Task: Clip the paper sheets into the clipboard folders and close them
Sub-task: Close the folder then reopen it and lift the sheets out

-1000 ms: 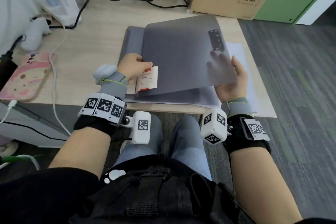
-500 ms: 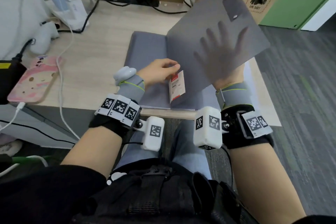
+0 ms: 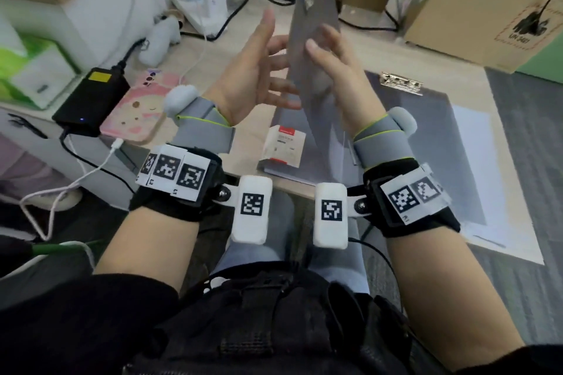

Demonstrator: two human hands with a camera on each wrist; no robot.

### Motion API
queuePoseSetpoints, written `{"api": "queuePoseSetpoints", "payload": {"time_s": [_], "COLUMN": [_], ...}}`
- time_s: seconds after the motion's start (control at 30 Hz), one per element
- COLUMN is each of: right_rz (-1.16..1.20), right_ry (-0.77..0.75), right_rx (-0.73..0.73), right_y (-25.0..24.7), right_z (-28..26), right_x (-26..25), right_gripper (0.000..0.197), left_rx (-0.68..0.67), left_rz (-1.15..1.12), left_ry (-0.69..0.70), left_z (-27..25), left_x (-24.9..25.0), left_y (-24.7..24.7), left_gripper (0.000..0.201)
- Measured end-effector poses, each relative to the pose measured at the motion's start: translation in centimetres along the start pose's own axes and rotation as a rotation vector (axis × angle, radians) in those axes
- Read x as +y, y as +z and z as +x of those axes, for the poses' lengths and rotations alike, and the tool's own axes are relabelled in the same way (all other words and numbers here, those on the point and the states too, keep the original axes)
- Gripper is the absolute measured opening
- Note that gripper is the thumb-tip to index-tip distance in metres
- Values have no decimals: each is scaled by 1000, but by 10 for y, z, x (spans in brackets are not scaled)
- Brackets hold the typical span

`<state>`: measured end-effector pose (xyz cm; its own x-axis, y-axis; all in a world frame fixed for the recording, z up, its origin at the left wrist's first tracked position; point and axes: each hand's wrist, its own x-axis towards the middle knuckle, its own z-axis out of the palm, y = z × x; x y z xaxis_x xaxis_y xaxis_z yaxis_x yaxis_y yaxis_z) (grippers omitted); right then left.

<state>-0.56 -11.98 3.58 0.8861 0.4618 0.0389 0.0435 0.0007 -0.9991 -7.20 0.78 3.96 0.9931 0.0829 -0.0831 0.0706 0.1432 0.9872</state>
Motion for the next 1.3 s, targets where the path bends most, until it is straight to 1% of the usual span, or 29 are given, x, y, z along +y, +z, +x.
{"api": "queuePoseSetpoints", "payload": {"time_s": [0.03,0.07,0.13,0.17,0.2,0.23,0.27,0.3,0.33,0.37,0.43,0.47,0.57,0.63,0.67,0.7,0.73,0.77,0.8,0.87,0.93,1.0,1.07,1.17,1.23,1.3], "right_rz": [-54,-117,-233,-258,-269,-284,-308,-332,-348,-359,-379,-394,-426,-421,-422,-428,-435,-442,-451,-485,-528,-569,-607,-657,-670,-673], "right_ry": [19,50,108,131,152,171,196,220,244,265,294,300,298,292,287,284,280,280,280,283,285,289,282,255,235,230], "right_rx": [-21,-43,-75,-94,-101,-106,-103,-100,-102,-100,-82,-70,-51,-48,-43,-42,-47,-55,-67,-96,-116,-122,-121,-109,-117,-122], "right_y": [8,16,24,29,30,33,36,38,41,43,42,41,39,37,36,35,34,34,34,36,37,38,36,31,31,30], "right_z": [2,4,10,14,17,21,24,27,31,34,37,39,46,47,48,50,50,51,53,55,58,59,60,62,61,61], "right_x": [5,9,19,25,30,36,42,48,54,59,66,69,76,80,81,83,83,84,84,83,84,84,84,88,87,86], "right_gripper": [90,88,77,73,68,62,55,50,48,47,47,46,41,38,36,35,33,30,26,20,24,30,29,29,29,29], "left_rx": [23,63,178,235,282,320,326,330,334,338,373,397,499,541,555,569,574,581,592,630,664,634,569,560,590,600], "left_rz": [-44,-78,-110,-109,-85,-49,-31,-26,-13,13,83,86,114,123,141,161,168,146,134,143,207,199,181,199,225,219], "left_ry": [12,10,-37,-74,-98,-112,-139,-187,-234,-296,-383,-427,-445,-465,-479,-486,-493,-496,-506,-496,-478,-507,-542,-532,-506,-487], "left_z": [-4,-9,-14,-15,-15,-15,-17,-17,-18,-14,-12,-9,2,9,16,24,32,37,37,25,29,33,34,31,32,32], "left_x": [-2,-3,-8,-13,-17,-23,-28,-35,-40,-48,-54,-57,-68,-74,-81,-91,-103,-107,-104,-81,-84,-90,-91,-82,-85,-85], "left_y": [-12,-23,-43,-54,-62,-71,-80,-88,-95,-104,-103,-103,-106,-109,-115,-123,-131,-134,-131,-111,-113,-118,-119,-116,-121,-123], "left_gripper": [69,64,49,52,49,34,28,43,49,43,26,21,25,15,19,33,42,42,39,36,41,42,33,3,16,23]}}
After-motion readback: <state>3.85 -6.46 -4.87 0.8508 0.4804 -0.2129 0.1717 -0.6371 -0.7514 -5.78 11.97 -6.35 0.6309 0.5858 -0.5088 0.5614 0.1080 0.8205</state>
